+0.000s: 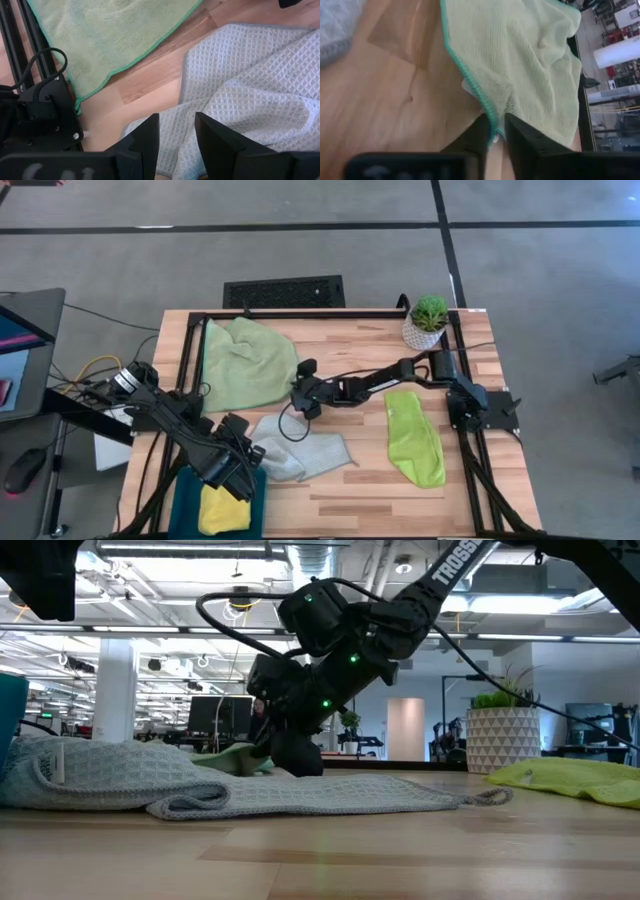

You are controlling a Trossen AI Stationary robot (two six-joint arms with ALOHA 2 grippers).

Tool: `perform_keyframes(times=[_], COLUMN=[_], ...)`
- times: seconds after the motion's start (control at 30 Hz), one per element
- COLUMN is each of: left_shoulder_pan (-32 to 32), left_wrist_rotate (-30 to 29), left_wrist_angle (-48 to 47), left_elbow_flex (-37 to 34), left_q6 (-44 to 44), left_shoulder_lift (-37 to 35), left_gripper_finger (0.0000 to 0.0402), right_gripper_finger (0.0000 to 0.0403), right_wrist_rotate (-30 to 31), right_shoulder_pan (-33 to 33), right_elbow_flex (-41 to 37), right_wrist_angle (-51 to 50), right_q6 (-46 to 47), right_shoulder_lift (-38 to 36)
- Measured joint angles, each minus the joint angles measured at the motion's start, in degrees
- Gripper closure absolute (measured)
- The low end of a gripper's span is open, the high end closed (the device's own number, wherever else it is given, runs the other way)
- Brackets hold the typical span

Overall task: Fold microfiber towels
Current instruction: Fold the light green microfiber cloth

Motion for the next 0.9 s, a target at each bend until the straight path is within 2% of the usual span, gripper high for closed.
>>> perform_keyframes(times=[0.1, 0.17, 0.33, 0.47, 0.6, 0.9], left_shoulder_pan=[0.0, 0.0, 0.7, 2.0, 3.3, 7.5], left_wrist_rotate=[-0.1, -0.6, -0.2, -0.3, -0.2, 5.1], left_wrist_angle=[0.0, 0.5, 3.4, 7.1, 12.1, 21.0], left_elbow_flex=[-0.1, -0.7, -4.2, -8.0, -12.0, -18.2], left_q6=[-0.4, -1.1, 0.6, 5.7, 10.9, 8.3], left_shoulder_lift=[0.0, 0.0, 0.0, 0.0, 0.0, 0.0], left_gripper_finger=[0.0283, 0.0283, 0.0283, 0.0283, 0.0283, 0.0283], right_gripper_finger=[0.0381, 0.0393, 0.0385, 0.0397, 0.0393, 0.0396], right_wrist_rotate=[0.1, -0.1, -0.1, -0.3, -0.5, -0.6], right_shoulder_pan=[-0.2, -0.3, -0.8, -1.6, -2.6, -4.6], right_elbow_flex=[-0.1, -0.2, -0.6, -0.5, -1.4, -1.2], right_wrist_angle=[-3.4, -6.7, -17.1, -23.1, -25.9, -29.4], right_q6=[1.0, 1.1, 3.8, 8.0, 10.2, 11.0], right_shoulder_lift=[-0.9, -2.0, -6.3, -10.9, -14.2, -22.5])
